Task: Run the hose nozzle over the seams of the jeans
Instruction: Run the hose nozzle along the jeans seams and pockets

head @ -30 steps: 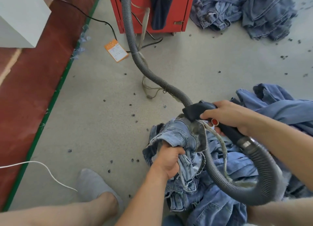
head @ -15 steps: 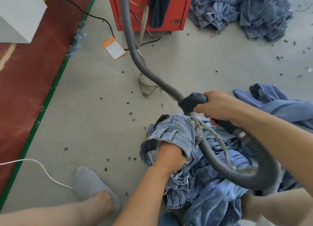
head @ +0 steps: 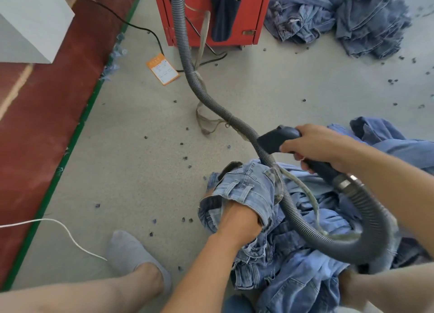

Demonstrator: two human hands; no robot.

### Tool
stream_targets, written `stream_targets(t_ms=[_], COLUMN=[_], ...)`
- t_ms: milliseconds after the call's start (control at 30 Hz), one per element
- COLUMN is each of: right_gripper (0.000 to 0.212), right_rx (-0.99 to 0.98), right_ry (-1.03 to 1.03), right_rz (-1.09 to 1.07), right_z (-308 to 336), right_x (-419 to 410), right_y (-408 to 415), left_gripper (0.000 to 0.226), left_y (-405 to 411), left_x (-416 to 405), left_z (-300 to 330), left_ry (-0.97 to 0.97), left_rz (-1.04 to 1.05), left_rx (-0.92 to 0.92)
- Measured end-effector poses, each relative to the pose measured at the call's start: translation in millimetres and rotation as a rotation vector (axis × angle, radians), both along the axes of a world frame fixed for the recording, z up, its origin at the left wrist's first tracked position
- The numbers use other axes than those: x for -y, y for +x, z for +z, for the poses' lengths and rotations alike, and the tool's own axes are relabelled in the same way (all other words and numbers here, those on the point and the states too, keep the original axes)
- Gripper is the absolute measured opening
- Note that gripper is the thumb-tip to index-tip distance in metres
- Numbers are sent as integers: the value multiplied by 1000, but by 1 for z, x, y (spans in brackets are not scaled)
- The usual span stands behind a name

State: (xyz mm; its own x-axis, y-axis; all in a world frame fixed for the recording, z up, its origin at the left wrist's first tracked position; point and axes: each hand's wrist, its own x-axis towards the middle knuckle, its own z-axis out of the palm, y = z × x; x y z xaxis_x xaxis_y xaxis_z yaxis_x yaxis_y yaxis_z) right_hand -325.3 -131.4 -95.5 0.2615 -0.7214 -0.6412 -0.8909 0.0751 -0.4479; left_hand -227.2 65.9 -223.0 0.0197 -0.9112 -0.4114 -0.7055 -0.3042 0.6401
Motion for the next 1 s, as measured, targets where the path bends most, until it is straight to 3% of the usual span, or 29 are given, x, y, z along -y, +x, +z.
stream_targets(t_ms=[167,300,400,467,533,567,633,667,700,767,867,933,1000], right_gripper=[20,25,24,24,22,21,19,19,18,19,23,24,23], right_rx=[-137,-174,-142,-114,-103,-106,-115,-118,-120,-127,-139,-137,-126], right_ry=[212,143,59,61,60,51,33,34,44,79,122,126,123], right_rz=[261,240,129,100,94,100,123,133,143,178,234,235,221], right_z=[16,-6,-4,7,20,25,30,31,31,31,27,24,23], right_x=[2,-7,6,15,18,17,12,9,7,0,-8,-11,-12], right_y=[-3,10,3,-6,-14,-17,-22,-24,-27,-31,-37,-41,-43], left_gripper=[66,63,52,28,25,37,92,115,121,91,22,18,20], left_y=[-7,-16,-17,-26,-41,-46,-49,-49,-50,-55,-64,-58,-41], left_x=[2,-2,-5,-9,-13,-12,-8,-3,1,5,8,9,9], left_z=[7,3,6,11,15,18,18,13,6,-2,-8,-11,-12], left_ry=[-69,26,-31,-59,91,194,376,480,587,710,532,408,373], left_rz=[-217,-368,-413,-247,95,253,518,691,889,1148,1272,1422,1584], left_rx=[168,257,200,-36,-547,-878,-1528,-1740,-1809,-1582,-1205,-1167,-1258])
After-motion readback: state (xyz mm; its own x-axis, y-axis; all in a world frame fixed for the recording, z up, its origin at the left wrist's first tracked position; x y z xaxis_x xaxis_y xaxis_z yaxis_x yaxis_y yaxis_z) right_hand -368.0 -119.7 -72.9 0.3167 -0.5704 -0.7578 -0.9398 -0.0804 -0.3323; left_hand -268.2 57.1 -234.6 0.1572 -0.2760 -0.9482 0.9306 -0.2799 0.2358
